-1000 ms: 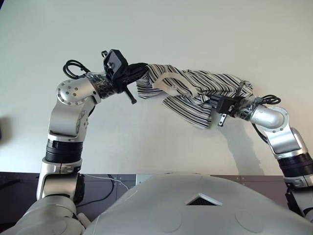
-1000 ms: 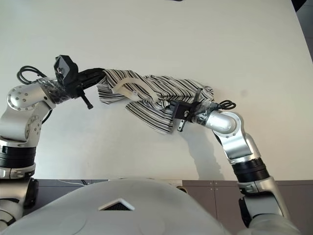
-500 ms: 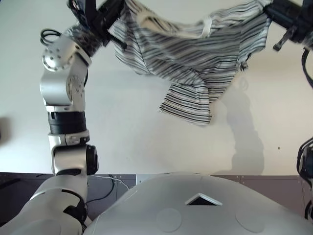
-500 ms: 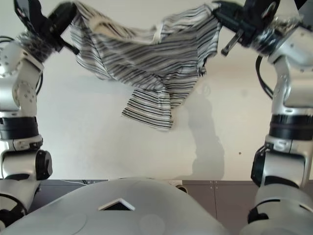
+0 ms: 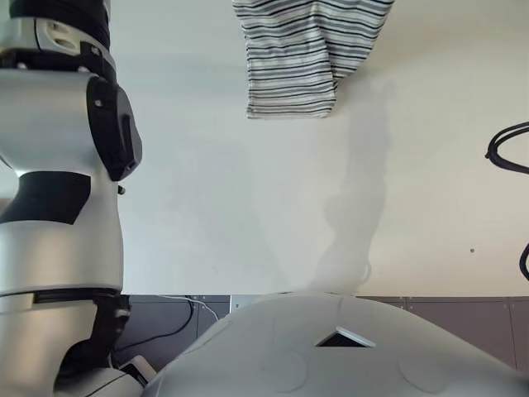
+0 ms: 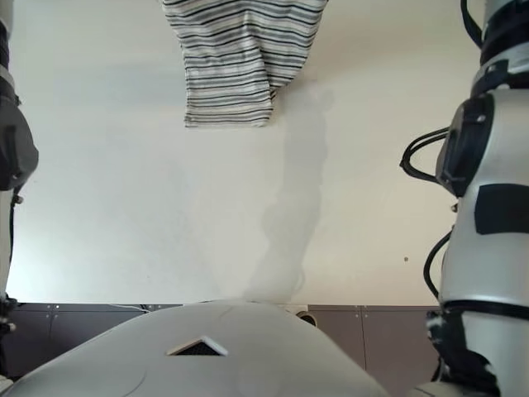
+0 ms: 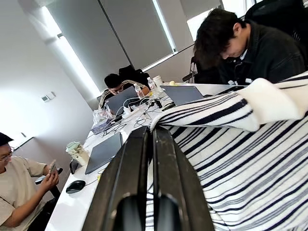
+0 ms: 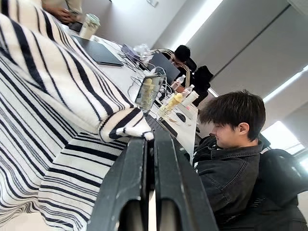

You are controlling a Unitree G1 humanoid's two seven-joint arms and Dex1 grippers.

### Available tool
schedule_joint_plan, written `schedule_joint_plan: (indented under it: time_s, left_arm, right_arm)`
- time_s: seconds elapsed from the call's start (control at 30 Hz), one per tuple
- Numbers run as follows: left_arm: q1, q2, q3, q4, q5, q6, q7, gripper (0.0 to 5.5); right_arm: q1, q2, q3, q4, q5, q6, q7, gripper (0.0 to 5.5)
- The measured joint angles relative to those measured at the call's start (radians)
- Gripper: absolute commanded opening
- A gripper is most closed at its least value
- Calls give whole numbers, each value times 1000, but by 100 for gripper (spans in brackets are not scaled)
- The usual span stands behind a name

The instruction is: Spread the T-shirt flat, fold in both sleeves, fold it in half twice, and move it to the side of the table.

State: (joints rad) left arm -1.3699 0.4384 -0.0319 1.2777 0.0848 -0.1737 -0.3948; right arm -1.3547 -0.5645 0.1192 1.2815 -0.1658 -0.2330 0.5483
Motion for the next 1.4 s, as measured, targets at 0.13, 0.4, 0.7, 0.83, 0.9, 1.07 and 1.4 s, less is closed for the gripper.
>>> schedule_joint_plan:
  time_s: [0.13, 0.4, 0.7, 0.83, 0.9, 1.07, 1.4]
  left_arm:
    - [-72, 4, -12, 53, 63, -10, 48, 10]
    - [-200, 59, -27, 67, 171, -50, 138, 10]
    - [-64, 51, -21, 25, 138, -227, -130, 10]
    - [163, 58, 56, -122, -15, -249, -345, 10]
    - [231, 78, 93, -298, -92, -213, -392, 10]
    - [508, 100, 159, -767, -241, -20, -405, 10]
    - [1048, 326, 203, -1552, -652, 475, -669, 10]
  right_arm:
    - [-80, 5, 12, 52, -68, 4, -105, 13]
    - [-207, 8, -17, 67, -109, 8, -221, 13]
    - [-66, -5, -59, 53, -75, -101, 9, 13]
    - [142, -35, -116, -87, 63, -197, 308, 13]
    - [275, -71, -168, -295, 182, -165, 424, 13]
    - [531, -120, -256, -770, 381, 63, 482, 13]
    - [1106, -376, -310, -1460, 621, 438, 714, 13]
